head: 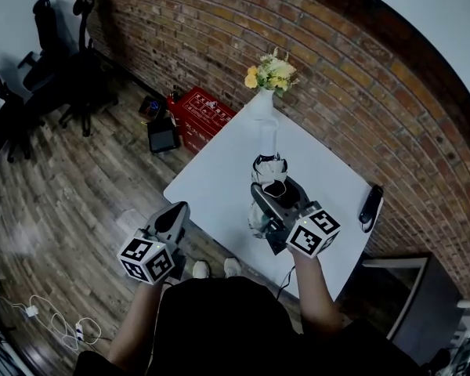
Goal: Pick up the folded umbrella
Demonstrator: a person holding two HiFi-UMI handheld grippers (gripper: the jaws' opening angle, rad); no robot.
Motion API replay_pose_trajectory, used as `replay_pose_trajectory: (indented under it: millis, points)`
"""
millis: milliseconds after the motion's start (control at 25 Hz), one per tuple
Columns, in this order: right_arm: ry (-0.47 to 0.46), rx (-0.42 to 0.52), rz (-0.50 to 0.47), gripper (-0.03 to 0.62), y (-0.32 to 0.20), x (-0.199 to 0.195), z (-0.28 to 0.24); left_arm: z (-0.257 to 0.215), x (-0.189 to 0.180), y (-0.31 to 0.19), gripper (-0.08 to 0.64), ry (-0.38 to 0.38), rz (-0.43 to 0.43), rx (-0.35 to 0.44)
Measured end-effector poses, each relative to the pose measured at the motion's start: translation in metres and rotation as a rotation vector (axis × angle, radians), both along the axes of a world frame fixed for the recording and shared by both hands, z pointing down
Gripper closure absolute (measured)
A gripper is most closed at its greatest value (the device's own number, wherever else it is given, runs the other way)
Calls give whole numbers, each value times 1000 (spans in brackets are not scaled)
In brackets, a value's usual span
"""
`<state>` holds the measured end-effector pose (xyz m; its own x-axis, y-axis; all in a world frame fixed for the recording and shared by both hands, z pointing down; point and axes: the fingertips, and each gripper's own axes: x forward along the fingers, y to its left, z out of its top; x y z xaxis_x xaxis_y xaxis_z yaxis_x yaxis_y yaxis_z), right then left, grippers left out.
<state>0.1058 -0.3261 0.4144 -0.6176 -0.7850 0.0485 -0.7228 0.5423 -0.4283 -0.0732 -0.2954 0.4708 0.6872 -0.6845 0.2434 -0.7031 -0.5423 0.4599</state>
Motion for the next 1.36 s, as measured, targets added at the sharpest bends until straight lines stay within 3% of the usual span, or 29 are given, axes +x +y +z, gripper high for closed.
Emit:
replay_pose_trajectory:
  millis: [200,640,1360]
  points:
    - [-18,48,41,316,7,12,-19,-10,6,-3,548,3,18,27]
    - [34,85,63,316,19,17,-27,-44,12,-8,548,20,24,109]
    - [1,75,69,316,21,23,-25,-48,14,-11,548,19,10,122]
